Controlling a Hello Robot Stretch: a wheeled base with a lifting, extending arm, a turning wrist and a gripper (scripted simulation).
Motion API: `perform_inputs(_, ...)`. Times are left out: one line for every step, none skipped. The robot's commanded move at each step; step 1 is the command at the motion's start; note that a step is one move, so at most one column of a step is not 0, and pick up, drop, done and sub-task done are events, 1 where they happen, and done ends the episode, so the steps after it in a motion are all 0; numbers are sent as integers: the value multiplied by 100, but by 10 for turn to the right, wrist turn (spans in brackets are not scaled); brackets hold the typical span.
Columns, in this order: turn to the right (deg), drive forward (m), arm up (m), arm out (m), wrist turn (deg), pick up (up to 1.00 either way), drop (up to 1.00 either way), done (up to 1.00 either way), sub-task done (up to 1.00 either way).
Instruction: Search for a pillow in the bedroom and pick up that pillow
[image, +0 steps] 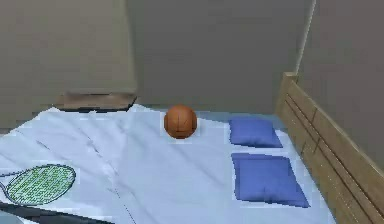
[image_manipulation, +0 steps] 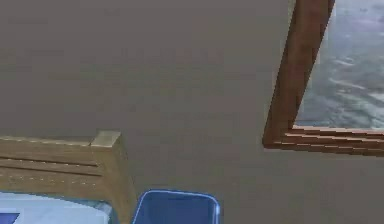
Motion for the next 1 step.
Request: perform_inputs(-450,0,0,0,0,0,0,0,0)
